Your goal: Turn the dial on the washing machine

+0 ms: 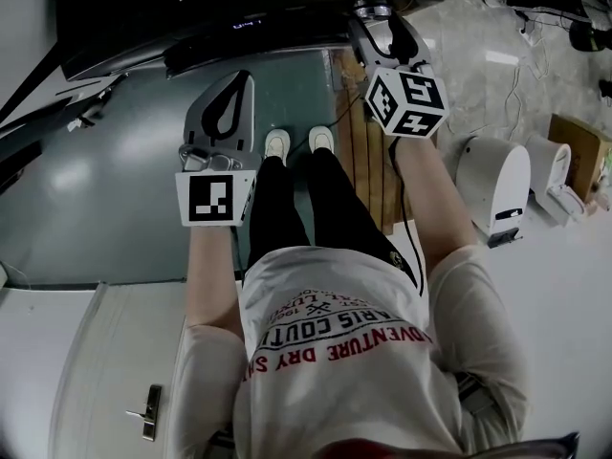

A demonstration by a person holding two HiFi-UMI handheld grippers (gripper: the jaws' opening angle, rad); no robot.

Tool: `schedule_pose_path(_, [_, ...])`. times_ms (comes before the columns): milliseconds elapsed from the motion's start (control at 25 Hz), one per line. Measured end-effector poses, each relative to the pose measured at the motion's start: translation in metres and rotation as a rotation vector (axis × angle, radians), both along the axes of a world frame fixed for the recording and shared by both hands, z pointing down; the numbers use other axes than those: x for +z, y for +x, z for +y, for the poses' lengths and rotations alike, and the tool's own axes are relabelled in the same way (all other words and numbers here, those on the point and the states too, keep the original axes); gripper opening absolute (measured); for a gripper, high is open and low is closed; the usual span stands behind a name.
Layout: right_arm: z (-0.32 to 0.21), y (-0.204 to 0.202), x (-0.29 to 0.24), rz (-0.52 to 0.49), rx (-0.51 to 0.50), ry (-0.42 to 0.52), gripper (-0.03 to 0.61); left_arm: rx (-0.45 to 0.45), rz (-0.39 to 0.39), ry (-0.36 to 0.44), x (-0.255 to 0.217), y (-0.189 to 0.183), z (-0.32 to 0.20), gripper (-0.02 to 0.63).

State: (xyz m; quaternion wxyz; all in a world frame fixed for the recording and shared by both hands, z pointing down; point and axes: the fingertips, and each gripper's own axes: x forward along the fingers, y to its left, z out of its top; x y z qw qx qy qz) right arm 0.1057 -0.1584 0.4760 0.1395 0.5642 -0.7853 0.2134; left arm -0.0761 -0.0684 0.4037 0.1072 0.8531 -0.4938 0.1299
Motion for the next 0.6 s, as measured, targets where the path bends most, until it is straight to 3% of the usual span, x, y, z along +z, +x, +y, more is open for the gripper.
schedule_pose_path(280, [0.006, -0.001, 0.001, 0.085, -0.013, 0.027, 0.287, 0.008, 0.016, -0.010, 0.001, -0.004, 0.002, 0.015])
schedule_pose_path(440, [0.010, 0.004, -0.006, 0.269, -0.043, 0.068, 0.298, 0.011, 0.008, 0.002, 0.000, -0.009, 0.002, 0.015])
schedule_pose_path(600, [0.012, -0.007, -0.009, 0.437, -0.142, 0.129, 0.298, 0.014, 0.002, 0.012, -0.001, -0.008, 0.002, 0.015])
